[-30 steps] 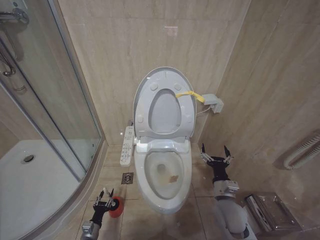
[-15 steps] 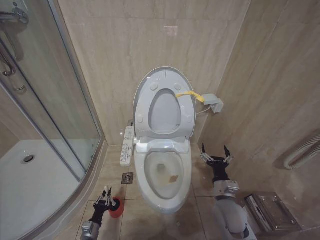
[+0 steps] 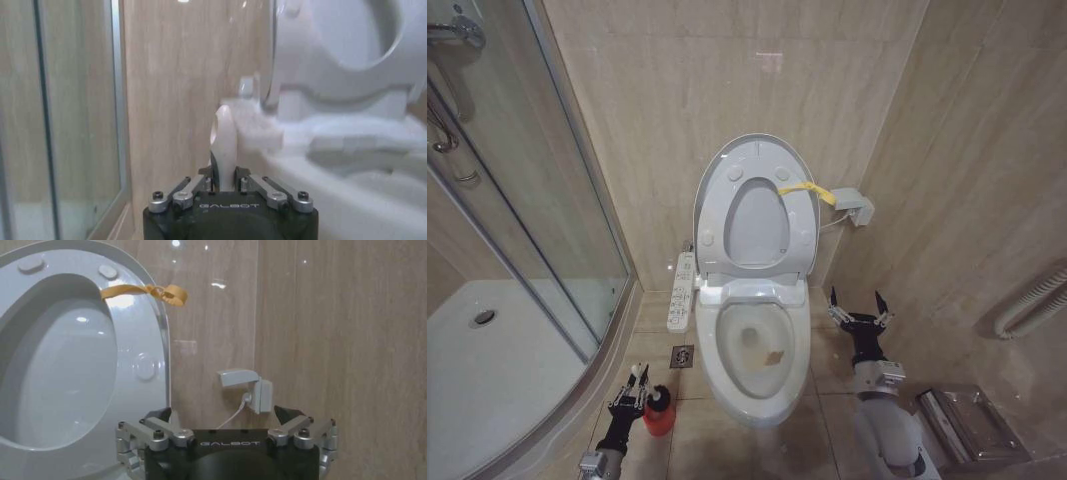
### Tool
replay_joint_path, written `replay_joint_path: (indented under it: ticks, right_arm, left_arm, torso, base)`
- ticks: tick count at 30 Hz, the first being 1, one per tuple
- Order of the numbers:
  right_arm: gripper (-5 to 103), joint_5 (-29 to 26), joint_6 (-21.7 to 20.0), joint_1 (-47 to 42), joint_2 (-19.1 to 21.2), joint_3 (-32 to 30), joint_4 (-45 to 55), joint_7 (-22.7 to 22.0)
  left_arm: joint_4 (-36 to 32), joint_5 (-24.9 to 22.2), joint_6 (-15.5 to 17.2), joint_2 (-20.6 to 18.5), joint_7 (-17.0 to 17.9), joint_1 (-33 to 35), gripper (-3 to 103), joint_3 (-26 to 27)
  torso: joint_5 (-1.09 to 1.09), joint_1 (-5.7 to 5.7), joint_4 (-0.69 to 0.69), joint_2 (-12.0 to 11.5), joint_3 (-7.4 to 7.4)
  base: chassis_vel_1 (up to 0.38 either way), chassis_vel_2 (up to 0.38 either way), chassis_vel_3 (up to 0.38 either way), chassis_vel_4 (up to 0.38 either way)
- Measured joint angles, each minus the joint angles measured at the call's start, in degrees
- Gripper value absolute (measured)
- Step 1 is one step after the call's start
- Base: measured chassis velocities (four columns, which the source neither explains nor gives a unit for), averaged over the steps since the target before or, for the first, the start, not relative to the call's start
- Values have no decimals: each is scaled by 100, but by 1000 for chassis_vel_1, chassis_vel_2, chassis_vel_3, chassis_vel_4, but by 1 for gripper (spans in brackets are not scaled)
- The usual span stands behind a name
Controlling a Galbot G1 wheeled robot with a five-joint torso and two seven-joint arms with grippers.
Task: Open the toilet lid, clean the toilet bowl with a toilet brush, close the toilet lid, and flush.
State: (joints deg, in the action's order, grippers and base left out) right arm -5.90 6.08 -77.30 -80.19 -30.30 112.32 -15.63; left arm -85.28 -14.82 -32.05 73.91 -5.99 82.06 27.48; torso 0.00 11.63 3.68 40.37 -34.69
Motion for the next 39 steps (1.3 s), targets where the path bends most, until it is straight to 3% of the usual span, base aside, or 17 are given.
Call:
replay_joint_path:
  ticks: [1, 5, 8, 13, 18, 21, 28, 39]
  right_arm:
    - [100, 0, 0, 0, 0, 0, 0, 0]
    - [100, 0, 0, 0, -1, 0, 0, 0]
    - [100, 0, 0, 0, 0, 0, 0, -1]
    - [100, 0, 0, 0, 0, 0, 0, 0]
    - [100, 0, 0, 0, 0, 0, 0, 0]
    - [100, 0, 0, 0, 0, 0, 0, 0]
    - [100, 0, 0, 0, 0, 0, 0, 0]
    - [100, 0, 0, 0, 0, 0, 0, -1]
  left_arm:
    - [0, 0, 0, 0, 0, 0, 19, 0]
    - [-1473, 112, 432, -161, 247, 888, 19, 89]
    - [-1992, 116, 553, -214, 331, 1154, 19, 137]
    - [-3056, 206, 628, -249, 507, 1714, 19, 192]
    - [-3667, 299, 659, -272, 670, 1979, 19, 143]
    - [-4268, 325, 833, -395, 721, 2051, 19, 64]
    - [-4438, 247, 936, -637, 666, 1737, 19, -150]
    - [-3591, -253, 1024, -1305, 463, 392, 19, -624]
  torso:
    - [0, 0, 0, 0, 0]
    - [1, 0, -3, 0, 0]
    - [2, 0, -2, 1, 0]
    - [0, 0, -1, 1, 0]
    - [0, 0, -1, 1, 0]
    - [1, 0, -1, 1, 0]
    - [1, 0, -1, 0, 0]
    - [0, -1, -1, 0, 0]
  base:
    - [0, 0, 0, 0]
    - [0, 0, 0, 0]
    - [0, 0, 0, 0]
    - [0, 0, 0, 0]
    - [0, 0, 0, 0]
    - [0, 0, 0, 0]
    - [0, 0, 0, 0]
    - [-4, 2, 3, -5]
